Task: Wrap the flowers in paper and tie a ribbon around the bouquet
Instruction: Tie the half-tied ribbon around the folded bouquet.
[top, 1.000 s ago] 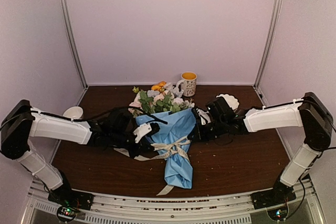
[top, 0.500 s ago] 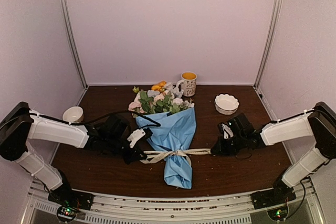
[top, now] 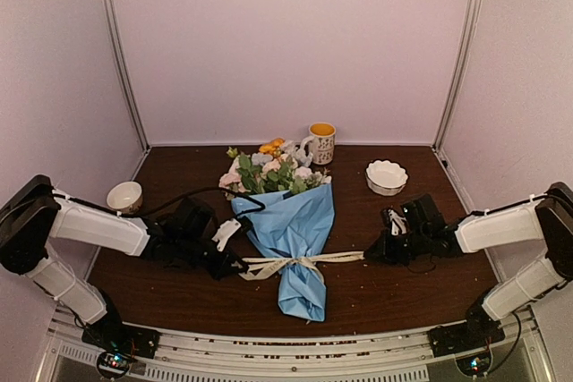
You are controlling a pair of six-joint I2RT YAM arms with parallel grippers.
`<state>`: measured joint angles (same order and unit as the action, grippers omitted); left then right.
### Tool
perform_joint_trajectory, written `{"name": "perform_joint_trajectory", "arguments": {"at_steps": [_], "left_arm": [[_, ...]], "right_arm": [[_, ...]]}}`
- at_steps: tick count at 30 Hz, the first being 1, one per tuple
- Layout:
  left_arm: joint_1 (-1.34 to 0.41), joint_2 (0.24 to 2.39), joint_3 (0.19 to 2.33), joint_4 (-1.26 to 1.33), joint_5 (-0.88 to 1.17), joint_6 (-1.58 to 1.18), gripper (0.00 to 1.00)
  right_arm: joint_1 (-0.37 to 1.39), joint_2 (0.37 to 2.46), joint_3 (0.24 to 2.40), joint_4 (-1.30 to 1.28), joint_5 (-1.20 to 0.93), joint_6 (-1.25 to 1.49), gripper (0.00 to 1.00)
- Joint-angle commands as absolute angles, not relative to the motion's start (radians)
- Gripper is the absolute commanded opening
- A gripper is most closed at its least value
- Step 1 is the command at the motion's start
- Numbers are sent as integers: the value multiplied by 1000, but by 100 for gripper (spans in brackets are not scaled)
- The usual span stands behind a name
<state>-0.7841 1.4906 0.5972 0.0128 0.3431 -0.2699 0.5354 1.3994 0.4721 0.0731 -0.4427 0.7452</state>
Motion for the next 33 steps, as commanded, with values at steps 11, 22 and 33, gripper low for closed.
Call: {"name": "perform_joint_trajectory", "arguments": {"at_steps": [11,22,33], "left_arm": [[-741,1511,581,-56,345,-313,0],[-694,1463,539,-82,277,-323,0],[-690,1519,572,-1,314,-350,0]], "right_arm": [[590,1472,558,-4,-318,767,0],[604,1419,479,-6,-281,796,0],[666,1431,549,-21,-274,810,0]]}}
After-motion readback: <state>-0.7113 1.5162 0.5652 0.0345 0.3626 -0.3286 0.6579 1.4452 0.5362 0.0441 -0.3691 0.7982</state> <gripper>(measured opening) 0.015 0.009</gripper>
